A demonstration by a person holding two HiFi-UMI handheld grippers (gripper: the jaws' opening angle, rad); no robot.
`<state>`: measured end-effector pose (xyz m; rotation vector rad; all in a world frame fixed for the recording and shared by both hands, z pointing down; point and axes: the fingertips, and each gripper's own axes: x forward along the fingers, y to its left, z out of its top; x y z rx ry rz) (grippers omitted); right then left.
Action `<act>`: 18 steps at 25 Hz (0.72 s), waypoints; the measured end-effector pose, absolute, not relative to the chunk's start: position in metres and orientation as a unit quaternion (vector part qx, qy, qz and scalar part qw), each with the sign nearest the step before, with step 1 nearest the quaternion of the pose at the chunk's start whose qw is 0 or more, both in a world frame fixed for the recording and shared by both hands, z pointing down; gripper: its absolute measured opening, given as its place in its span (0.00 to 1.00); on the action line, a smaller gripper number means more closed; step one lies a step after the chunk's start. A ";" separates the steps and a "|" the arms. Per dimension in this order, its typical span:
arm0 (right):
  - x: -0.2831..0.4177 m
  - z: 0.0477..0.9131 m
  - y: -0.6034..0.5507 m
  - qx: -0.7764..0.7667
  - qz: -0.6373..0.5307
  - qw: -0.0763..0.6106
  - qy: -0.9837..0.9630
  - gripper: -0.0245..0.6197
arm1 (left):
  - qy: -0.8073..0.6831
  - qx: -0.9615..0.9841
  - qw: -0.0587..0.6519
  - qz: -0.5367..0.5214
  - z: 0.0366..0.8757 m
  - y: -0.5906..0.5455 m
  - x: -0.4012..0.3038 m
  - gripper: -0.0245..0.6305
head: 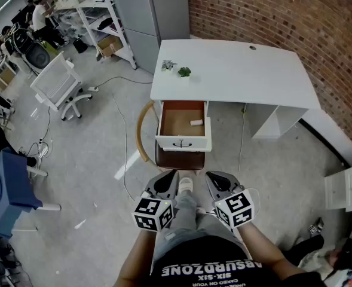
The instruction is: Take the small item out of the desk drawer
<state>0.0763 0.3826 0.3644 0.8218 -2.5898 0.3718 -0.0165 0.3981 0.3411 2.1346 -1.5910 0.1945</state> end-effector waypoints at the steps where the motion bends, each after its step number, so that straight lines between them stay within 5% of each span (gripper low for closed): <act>1: 0.074 0.365 0.379 0.295 0.132 0.198 -0.925 0.03 | -0.578 0.777 0.237 0.068 0.342 0.395 -0.019 0.05; 18: 0.053 0.375 0.279 0.311 0.135 0.211 -0.917 0.03 | -0.558 0.784 0.265 0.066 0.361 0.287 -0.048 0.05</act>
